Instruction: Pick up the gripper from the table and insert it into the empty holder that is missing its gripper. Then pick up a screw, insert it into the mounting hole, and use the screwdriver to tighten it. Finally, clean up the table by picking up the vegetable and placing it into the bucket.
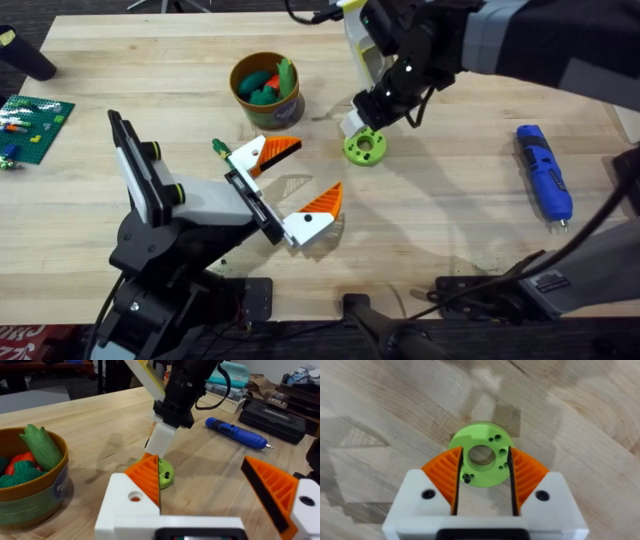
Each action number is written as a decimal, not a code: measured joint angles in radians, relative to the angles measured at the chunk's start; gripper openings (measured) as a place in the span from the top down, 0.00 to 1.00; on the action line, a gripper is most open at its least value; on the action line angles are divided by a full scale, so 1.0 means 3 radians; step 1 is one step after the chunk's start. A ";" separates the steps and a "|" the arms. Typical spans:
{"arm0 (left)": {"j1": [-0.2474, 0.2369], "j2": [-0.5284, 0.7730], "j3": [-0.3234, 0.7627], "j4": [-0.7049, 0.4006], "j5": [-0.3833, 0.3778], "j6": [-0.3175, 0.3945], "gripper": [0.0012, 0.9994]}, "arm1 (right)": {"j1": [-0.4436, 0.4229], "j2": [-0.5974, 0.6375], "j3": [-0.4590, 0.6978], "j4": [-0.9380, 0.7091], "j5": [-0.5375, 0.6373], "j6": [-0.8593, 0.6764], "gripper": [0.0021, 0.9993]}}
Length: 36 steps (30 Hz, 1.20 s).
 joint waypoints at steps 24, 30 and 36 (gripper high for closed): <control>0.0000 0.0001 0.0000 0.0002 0.0002 -0.0003 0.02 | -0.0021 -0.1467 -0.0194 -0.0561 0.0374 0.0165 0.49; 0.0000 0.0001 0.0000 0.0002 0.0001 -0.0004 0.02 | 0.0012 -0.1601 -0.0799 -0.0047 0.0416 0.0386 0.49; 0.0000 0.0001 0.0000 0.0002 0.0001 -0.0005 0.02 | 0.0170 -0.1508 -0.1090 0.0415 0.0314 0.0465 0.49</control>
